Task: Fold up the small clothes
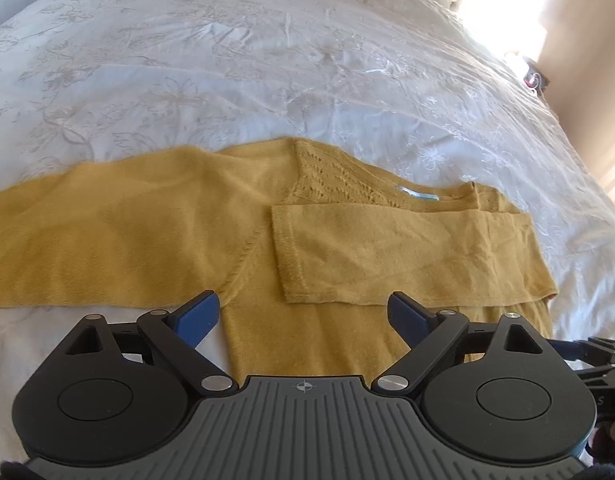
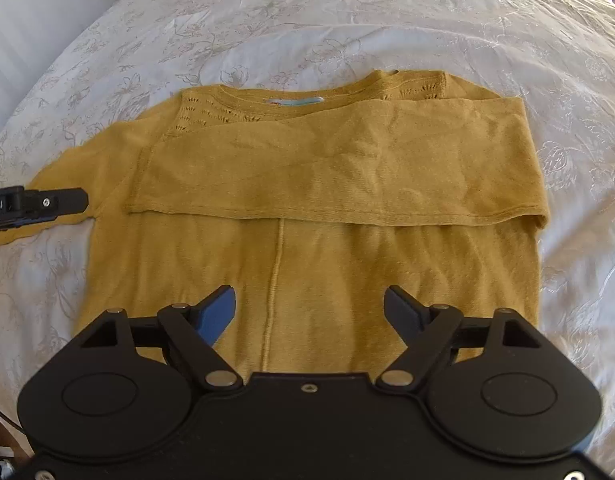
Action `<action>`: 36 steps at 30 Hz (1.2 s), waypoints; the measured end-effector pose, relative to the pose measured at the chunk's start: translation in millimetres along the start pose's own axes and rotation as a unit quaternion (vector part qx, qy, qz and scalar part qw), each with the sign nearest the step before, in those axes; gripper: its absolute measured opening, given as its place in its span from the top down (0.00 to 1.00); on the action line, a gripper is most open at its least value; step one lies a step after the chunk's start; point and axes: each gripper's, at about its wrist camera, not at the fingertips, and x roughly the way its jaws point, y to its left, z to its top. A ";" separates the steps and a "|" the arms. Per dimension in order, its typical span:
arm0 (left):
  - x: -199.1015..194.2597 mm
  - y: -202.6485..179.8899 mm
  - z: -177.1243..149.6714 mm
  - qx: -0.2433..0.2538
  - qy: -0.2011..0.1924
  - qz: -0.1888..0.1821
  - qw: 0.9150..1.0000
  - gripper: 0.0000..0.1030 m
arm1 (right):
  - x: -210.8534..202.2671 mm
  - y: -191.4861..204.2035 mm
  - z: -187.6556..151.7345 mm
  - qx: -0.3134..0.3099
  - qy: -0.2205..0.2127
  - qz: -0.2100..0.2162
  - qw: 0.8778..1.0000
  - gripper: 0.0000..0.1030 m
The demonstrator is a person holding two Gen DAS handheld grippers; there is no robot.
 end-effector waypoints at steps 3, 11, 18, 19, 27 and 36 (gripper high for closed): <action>18.5 -12.5 3.3 0.013 0.008 -0.001 1.000 0.11 | 5.8 -9.8 -2.9 -0.012 0.002 -0.006 1.000 0.19; 67.0 -22.3 11.2 0.011 0.040 0.014 0.999 0.11 | 28.0 -32.0 -17.3 -0.011 0.027 0.010 1.000 0.12; 88.2 -13.5 16.9 -0.029 0.055 0.023 0.998 0.11 | 39.1 -33.0 -21.5 -0.022 0.028 0.030 0.999 0.02; 88.1 -12.2 18.8 -0.037 0.056 0.025 0.997 0.12 | 40.3 -33.3 -21.7 -0.023 0.028 0.032 0.999 0.01; 83.1 -22.9 26.3 -0.039 0.044 0.096 0.994 0.49 | 42.4 -35.6 -19.9 -0.017 0.025 0.032 0.999 0.00; 39.6 -54.5 41.1 0.030 -0.027 0.079 0.996 0.94 | 36.4 -30.7 -16.9 -0.015 0.019 0.023 0.999 0.01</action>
